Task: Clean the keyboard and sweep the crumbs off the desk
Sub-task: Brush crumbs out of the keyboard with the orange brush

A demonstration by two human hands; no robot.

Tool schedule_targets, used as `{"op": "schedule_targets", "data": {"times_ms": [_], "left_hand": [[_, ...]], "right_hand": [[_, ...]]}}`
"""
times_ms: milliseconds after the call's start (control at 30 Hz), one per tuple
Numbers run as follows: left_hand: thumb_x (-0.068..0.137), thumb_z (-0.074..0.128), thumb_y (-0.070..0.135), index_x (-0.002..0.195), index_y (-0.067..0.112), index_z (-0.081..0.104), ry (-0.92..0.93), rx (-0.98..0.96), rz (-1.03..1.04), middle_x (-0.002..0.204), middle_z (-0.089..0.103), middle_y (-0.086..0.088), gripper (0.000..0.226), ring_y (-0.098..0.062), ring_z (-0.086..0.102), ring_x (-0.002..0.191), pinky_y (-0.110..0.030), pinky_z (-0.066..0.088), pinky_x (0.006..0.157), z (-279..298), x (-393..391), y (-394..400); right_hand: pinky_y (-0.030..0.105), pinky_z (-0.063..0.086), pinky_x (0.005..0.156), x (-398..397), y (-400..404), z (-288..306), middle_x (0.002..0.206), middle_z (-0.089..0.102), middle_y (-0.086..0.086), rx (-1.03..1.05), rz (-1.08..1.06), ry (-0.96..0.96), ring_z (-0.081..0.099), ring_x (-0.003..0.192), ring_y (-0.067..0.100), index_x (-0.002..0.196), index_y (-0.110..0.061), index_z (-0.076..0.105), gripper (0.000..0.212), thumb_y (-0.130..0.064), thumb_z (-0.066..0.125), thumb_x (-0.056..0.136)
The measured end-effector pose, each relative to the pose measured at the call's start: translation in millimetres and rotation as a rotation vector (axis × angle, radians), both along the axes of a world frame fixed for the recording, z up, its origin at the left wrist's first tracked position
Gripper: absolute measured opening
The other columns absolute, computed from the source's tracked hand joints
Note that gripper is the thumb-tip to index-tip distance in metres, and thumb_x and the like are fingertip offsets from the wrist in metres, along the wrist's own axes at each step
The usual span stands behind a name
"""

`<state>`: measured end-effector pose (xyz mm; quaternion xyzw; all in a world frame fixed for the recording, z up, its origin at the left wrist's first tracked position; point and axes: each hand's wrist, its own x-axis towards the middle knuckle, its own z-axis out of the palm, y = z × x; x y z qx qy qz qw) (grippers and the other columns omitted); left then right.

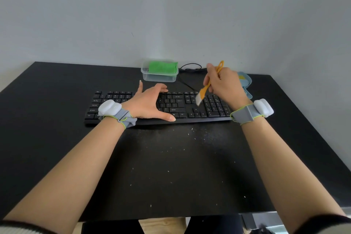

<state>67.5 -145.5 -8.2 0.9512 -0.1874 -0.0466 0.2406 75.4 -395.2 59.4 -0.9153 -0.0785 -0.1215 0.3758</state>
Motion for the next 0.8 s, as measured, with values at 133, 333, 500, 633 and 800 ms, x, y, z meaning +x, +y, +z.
{"op": "schedule_targets", "data": {"times_ms": [133,333,500,633,800], "left_hand": [[0.059,0.072,0.078,0.148,0.020,0.021,0.005,-0.002,-0.005,0.153,0.039,0.009,0.118,-0.012,0.032,0.144,-0.054,-0.020,0.117,0,0,0],[0.058,0.071,0.080,0.149,0.019,0.021,0.006,0.007,-0.004,0.153,0.039,0.009,0.120,-0.012,0.032,0.144,-0.054,-0.021,0.116,0,0,0],[0.059,0.072,0.079,0.148,0.019,0.021,0.004,0.000,-0.002,0.153,0.040,0.009,0.119,-0.012,0.033,0.143,-0.054,-0.020,0.116,-1,0,0],[0.058,0.072,0.079,0.148,0.019,0.021,0.005,0.003,0.002,0.153,0.040,0.008,0.119,-0.012,0.032,0.143,-0.054,-0.020,0.116,0,-1,-1],[0.058,0.071,0.080,0.148,0.019,0.022,0.006,-0.004,0.000,0.153,0.040,0.008,0.120,-0.012,0.033,0.143,-0.055,-0.020,0.116,-1,-1,-1]], "right_hand": [[0.012,0.042,0.050,-2,-1,-4,0.043,0.057,-0.004,-0.107,0.043,0.066,0.055,0.041,0.004,0.057,-0.016,0.068,0.060,-0.037,0.037,0.104],[0.009,0.040,0.049,-7,-4,-4,0.039,0.055,-0.004,-0.096,0.030,0.027,0.054,0.040,0.004,0.056,-0.014,0.069,0.061,-0.035,0.038,0.104],[0.016,0.047,0.056,-4,-7,0,0.048,0.062,0.001,0.046,-0.048,-0.051,0.058,0.046,0.008,0.064,-0.012,0.070,0.057,-0.038,0.040,0.104],[0.040,0.057,0.074,3,-6,-9,0.066,0.070,0.006,-0.010,-0.027,-0.052,0.067,0.066,0.022,0.078,-0.013,0.068,0.049,-0.046,0.042,0.103],[0.025,0.043,0.064,-3,-11,1,0.039,0.054,-0.005,-0.100,-0.041,0.052,0.056,0.048,0.008,0.055,-0.012,0.069,0.070,-0.043,0.033,0.105]]}}
